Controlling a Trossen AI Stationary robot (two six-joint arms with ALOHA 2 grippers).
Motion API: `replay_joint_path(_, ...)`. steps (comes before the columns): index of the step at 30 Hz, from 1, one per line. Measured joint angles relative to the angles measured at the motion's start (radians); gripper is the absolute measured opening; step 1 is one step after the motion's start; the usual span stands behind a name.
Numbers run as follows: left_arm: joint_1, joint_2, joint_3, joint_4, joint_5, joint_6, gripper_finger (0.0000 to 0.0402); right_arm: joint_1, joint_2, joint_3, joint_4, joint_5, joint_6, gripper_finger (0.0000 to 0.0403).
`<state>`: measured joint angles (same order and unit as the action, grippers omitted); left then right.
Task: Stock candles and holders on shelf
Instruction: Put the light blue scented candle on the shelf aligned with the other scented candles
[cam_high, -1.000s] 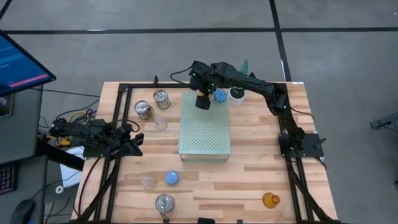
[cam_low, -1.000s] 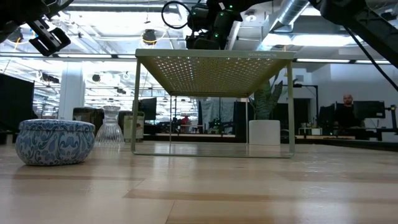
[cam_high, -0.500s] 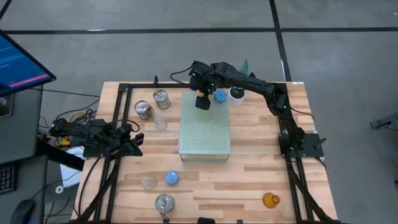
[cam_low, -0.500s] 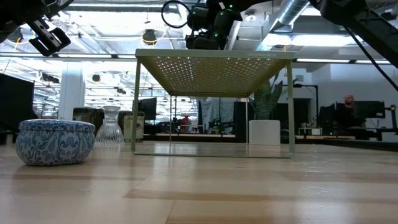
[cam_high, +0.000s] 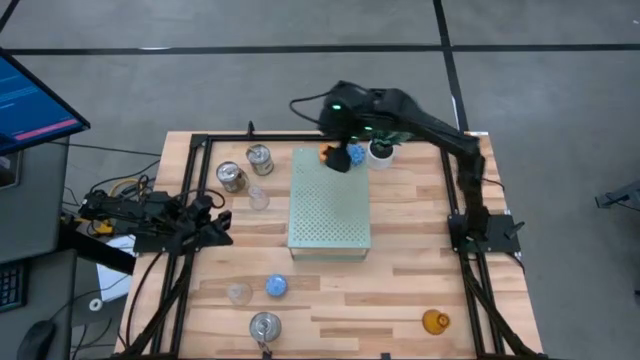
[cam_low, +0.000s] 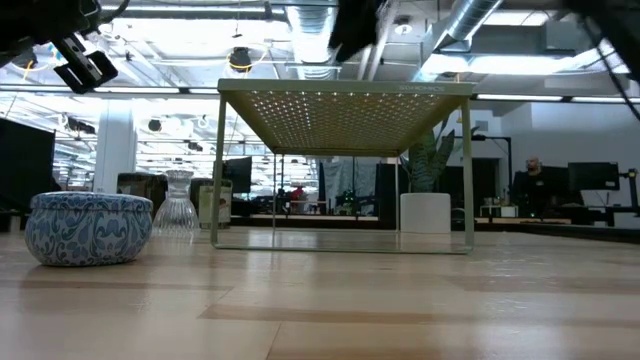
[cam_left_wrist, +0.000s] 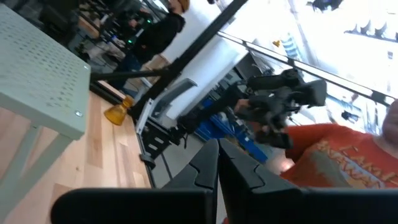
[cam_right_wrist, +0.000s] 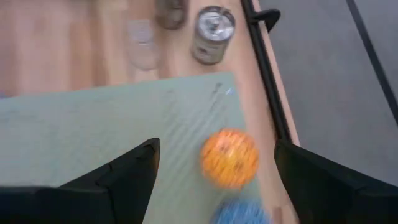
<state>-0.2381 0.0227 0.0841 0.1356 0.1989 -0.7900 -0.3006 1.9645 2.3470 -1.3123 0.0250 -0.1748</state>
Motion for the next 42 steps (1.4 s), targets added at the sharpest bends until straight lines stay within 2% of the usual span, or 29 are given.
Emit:
replay_joint_path(8, 0.0, 0.0, 0.0, 0.008, -0.089, -0.001, 0.0011, 0.153, -0.291, -0.001, -0.145, 0.011, 0.141, 0.0307)
replay_joint_path(13, 0.0, 0.0, -0.001, 0.038, -0.192, 0.041, 0.001, 0.288, -0.504, -0.029, -0.168, 0.198, 0.272, 0.0306)
replay_joint_path(17, 0.0, 0.0, -0.001, 0.057, -0.258, 0.057, 0.001, 0.449, -0.669, -0.151, -0.148, 0.409, 0.396, 0.0306)
replay_joint_path(20, 0.0, 0.002, -0.001, 0.06, -0.291, 0.058, 0.0008, 0.578, -0.783, -0.32, -0.128, 0.558, 0.504, 0.0306)
replay_joint_path(22, 0.0, 0.01, -0.001, 0.064, -0.307, 0.058, 0.0007, 0.654, -0.859, -0.482, -0.087, 0.65, 0.569, 0.0306)
replay_joint_path(28, 0.0, 0.073, -0.001, 0.11, -0.337, 0.019, 0.0007, 0.814, -1.095, -1.033, 0.196, 0.853, 0.67, 0.0306)
replay_joint_path(32, 0.0, 0.141, -0.001, 0.154, -0.337, -0.03, 0.0006, 0.875, -1.257, -1.34, 0.419, 0.897, 0.74, 0.0306)
replay_joint_path(37, 0.0, 0.236, -0.001, 0.242, -0.337, -0.085, 0.0007, 0.908, -1.444, -1.617, 0.734, 0.93, 0.704, 0.0306)
replay_joint_path(39, 0.0, 0.273, -0.001, 0.296, -0.337, -0.09, 0.0007, 0.92, -1.514, -1.703, 0.876, 0.899, 0.646, 0.0306)
replay_joint_path(42, 0.0, 0.327, -0.001, 0.405, -0.349, -0.091, 0.0005, 0.936, -1.622, -1.813, 1.074, 0.771, 0.541, 0.0306)
